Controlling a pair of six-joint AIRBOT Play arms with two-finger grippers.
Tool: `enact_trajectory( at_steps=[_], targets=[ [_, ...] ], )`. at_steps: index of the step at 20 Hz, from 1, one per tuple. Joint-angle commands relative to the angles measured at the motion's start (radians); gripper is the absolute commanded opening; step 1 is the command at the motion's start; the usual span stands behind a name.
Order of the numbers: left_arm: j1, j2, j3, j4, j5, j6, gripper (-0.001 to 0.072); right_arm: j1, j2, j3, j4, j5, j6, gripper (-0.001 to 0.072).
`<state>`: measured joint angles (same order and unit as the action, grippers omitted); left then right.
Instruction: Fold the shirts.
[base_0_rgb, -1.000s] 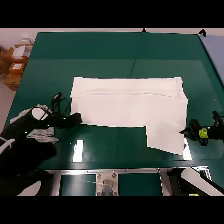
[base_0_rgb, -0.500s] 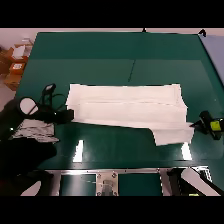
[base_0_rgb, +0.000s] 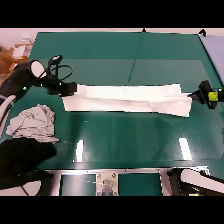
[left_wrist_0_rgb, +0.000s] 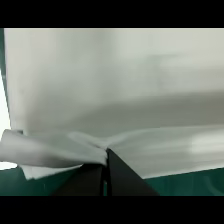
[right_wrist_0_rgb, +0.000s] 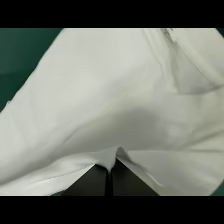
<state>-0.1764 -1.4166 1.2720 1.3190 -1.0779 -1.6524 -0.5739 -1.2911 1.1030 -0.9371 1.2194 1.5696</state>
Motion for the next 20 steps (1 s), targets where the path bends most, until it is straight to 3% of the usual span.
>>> enact_trajectory(
  at_steps=[1, 5, 6, 7, 8, 10, 13, 16, 20],
  targets=[
    [0.029, -0.216, 0.190, 0.013, -0.003, 0.014, 0.0022, 0.063, -0.200, 0.109, 0.040, -0.098, 0.000, 0.0015],
    [0.040, -0.377, 0.278, -0.095, 0.117, 0.119, 0.0024, 0.124, -0.402, 0.224, 0.069, -0.171, -0.011, 0.0016],
    [0.040, -0.395, 0.280, -0.140, 0.168, 0.125, 0.0133, 0.137, -0.435, 0.247, 0.074, -0.186, -0.019, 0.0016],
    [0.040, -0.404, 0.282, -0.164, 0.208, 0.125, 0.0442, 0.142, -0.461, 0.276, 0.074, -0.187, -0.029, 0.0017],
    [0.042, -0.403, 0.289, -0.157, 0.231, 0.124, 0.0576, 0.143, -0.473, 0.304, 0.073, -0.182, -0.030, 0.0027],
    [0.064, -0.397, 0.351, -0.151, 0.177, 0.116, 0.0565, 0.115, -0.472, 0.375, 0.072, -0.152, -0.078, 0.0278],
    [0.126, -0.396, 0.507, -0.148, -0.019, 0.116, 0.0565, 0.026, -0.473, 0.486, 0.032, -0.031, -0.197, 0.0531],
    [0.174, -0.396, 0.623, -0.154, -0.180, 0.111, 0.0564, -0.054, -0.497, 0.486, -0.025, 0.057, -0.302, 0.0611],
    [0.168, -0.396, 0.643, -0.184, -0.223, 0.108, 0.0564, -0.075, -0.626, 0.486, -0.012, 0.217, -0.383, 0.0656]
  ],
)
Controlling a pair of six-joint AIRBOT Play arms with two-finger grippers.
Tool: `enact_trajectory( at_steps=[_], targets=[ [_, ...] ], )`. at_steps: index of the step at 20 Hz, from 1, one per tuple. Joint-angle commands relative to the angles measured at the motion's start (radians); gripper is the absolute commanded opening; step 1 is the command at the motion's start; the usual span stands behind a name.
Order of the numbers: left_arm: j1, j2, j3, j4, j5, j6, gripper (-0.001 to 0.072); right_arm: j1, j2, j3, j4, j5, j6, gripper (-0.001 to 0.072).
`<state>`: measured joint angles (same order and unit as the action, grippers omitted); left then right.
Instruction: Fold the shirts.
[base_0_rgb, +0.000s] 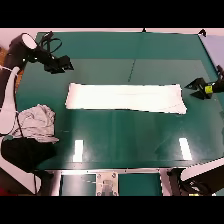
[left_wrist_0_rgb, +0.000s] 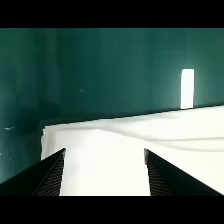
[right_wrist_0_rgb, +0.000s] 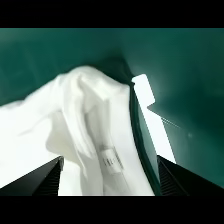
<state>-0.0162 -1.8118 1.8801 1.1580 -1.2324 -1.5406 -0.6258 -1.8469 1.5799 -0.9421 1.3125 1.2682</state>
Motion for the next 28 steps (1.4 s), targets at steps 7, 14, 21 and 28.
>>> enact_trajectory(
  at_steps=[7, 14, 21, 28],
  targets=[
    [-0.037, -0.001, 0.035, -0.113, -0.064, -0.003, 0.0564, 0.058, -0.175, 0.010, 0.057, 0.162, -0.121, 0.0656],
    [-0.201, -0.025, 0.034, -0.123, 0.063, 0.006, 0.0068, 0.112, -0.169, 0.056, 0.063, 0.177, -0.126, 0.0015],
    [-0.490, -0.230, 0.035, -0.358, 0.359, 0.062, 0.0023, 0.119, -0.002, 0.251, 0.064, 0.385, -0.015, 0.0015],
    [-0.669, -0.452, 0.111, -0.549, 0.499, 0.073, 0.0023, 0.174, 0.161, 0.415, 0.185, 0.451, 0.014, 0.0015]
  ],
)
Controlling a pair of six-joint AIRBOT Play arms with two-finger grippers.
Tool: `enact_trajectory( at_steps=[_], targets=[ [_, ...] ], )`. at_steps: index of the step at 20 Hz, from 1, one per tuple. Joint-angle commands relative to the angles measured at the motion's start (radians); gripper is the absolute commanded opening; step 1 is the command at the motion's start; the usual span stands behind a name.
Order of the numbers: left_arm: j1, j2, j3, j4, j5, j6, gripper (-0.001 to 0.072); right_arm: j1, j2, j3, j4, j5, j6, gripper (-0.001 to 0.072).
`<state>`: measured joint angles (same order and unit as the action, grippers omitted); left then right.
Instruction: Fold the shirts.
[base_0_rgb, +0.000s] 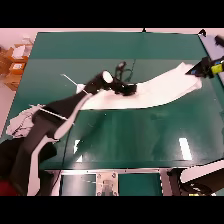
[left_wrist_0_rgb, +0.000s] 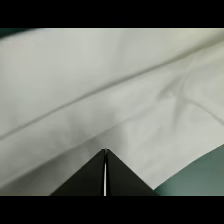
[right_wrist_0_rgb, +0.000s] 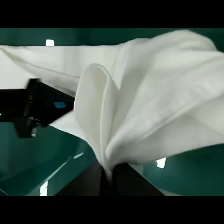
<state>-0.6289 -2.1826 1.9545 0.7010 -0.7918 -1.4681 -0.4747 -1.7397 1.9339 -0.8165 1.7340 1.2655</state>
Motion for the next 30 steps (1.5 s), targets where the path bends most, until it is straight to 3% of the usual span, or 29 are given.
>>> enact_trajectory(
  at_steps=[1, 5, 8, 12, 16, 20, 25, 26, 27, 28, 30],
  targets=[
    [-0.063, -0.100, 0.051, -0.124, 0.071, 0.001, 0.0023, 0.034, 0.064, 0.074, 0.070, 0.030, 0.018, 0.0015],
    [-0.069, -0.125, 0.063, -0.186, 0.099, 0.002, 0.0022, 0.074, 0.074, 0.078, 0.082, 0.030, 0.017, 0.0016],
    [-0.040, -0.099, 0.066, -0.192, 0.021, 0.006, 0.0023, 0.078, 0.074, 0.078, 0.084, 0.029, 0.018, 0.0015],
    [0.112, 0.026, 0.067, -0.139, -0.245, 0.037, 0.0022, 0.088, 0.074, 0.078, 0.111, 0.030, 0.071, 0.0016],
    [0.335, 0.248, 0.067, 0.112, -0.523, -0.008, 0.0023, 0.229, 0.074, 0.077, 0.199, 0.010, 0.115, 0.0016],
    [0.517, 0.417, 0.067, 0.337, -0.688, -0.017, 0.0023, 0.497, 0.062, 0.040, 0.195, -0.158, 0.124, 0.0016],
    [0.654, 0.464, 0.064, 0.348, -0.786, -0.010, 0.0023, 0.864, -0.085, -0.044, 0.162, -0.529, 0.130, 0.0018],
    [0.665, 0.464, 0.064, 0.348, -0.797, 0.012, 0.0023, 0.935, -0.137, -0.050, 0.162, -0.618, 0.130, 0.0054],
    [0.668, 0.464, 0.064, 0.348, -0.800, 0.029, 0.0023, 1.004, -0.193, -0.050, 0.162, -0.689, 0.130, 0.0279],
    [0.670, 0.464, 0.064, 0.350, -0.800, 0.039, 0.0023, 1.048, -0.232, -0.049, 0.162, -0.724, 0.130, 0.0450],
    [0.670, 0.464, 0.064, 0.351, -0.801, 0.064, 0.0023, 1.051, -0.254, -0.048, 0.158, -0.715, 0.131, 0.0438]
  ],
)
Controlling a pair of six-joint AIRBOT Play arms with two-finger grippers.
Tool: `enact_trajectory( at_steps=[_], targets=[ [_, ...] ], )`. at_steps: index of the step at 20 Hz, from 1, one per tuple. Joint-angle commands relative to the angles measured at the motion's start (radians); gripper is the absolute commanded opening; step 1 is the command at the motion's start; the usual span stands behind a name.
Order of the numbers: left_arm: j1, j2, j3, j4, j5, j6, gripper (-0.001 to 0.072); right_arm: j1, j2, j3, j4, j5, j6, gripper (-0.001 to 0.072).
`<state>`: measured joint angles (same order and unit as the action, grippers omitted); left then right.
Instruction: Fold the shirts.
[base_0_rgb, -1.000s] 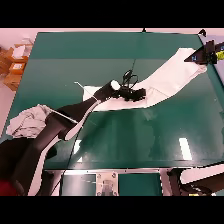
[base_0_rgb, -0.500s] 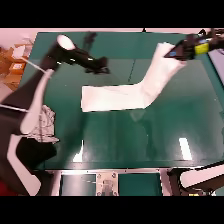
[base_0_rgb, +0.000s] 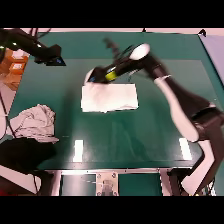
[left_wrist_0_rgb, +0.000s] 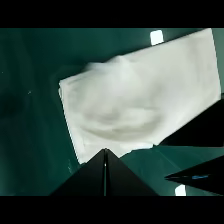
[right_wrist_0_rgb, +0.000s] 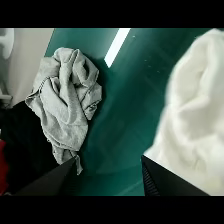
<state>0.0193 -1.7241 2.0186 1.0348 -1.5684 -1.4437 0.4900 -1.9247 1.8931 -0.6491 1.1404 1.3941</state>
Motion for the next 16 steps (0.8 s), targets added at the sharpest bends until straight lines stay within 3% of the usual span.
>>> enact_trajectory(
  at_steps=[1, 5, 8, 9, 11, 14, 16],
  targets=[
    [0.022, 0.006, 0.000, 0.017, -0.022, 0.043, 0.0023, 0.042, -0.058, 0.002, -0.010, -0.080, 0.016, 0.0410],
    [0.022, 0.006, 0.000, 0.018, -0.046, 0.064, 0.0023, -0.234, 0.023, 0.018, -0.044, 0.183, 0.085, 0.0390],
    [0.022, 0.006, 0.000, 0.020, -0.048, 0.065, 0.0023, -0.417, 0.095, -0.038, -0.192, 0.289, 0.137, 0.0390],
    [0.022, 0.006, 0.000, 0.021, -0.048, 0.065, 0.0023, -0.465, 0.125, -0.096, -0.240, 0.288, 0.147, 0.0410],
    [0.022, 0.006, 0.000, 0.021, -0.048, 0.065, 0.0023, -0.538, 0.162, -0.237, -0.284, 0.270, 0.147, 0.0609],
    [0.022, 0.006, 0.000, 0.034, -0.047, 0.065, 0.0023, -0.575, 0.161, -0.456, -0.262, 0.152, 0.130, 0.0609],
    [0.022, 0.006, 0.000, 0.057, -0.044, 0.065, 0.0023, -0.560, 0.134, -0.545, -0.135, 0.072, 0.057, 0.0609]
  ],
)
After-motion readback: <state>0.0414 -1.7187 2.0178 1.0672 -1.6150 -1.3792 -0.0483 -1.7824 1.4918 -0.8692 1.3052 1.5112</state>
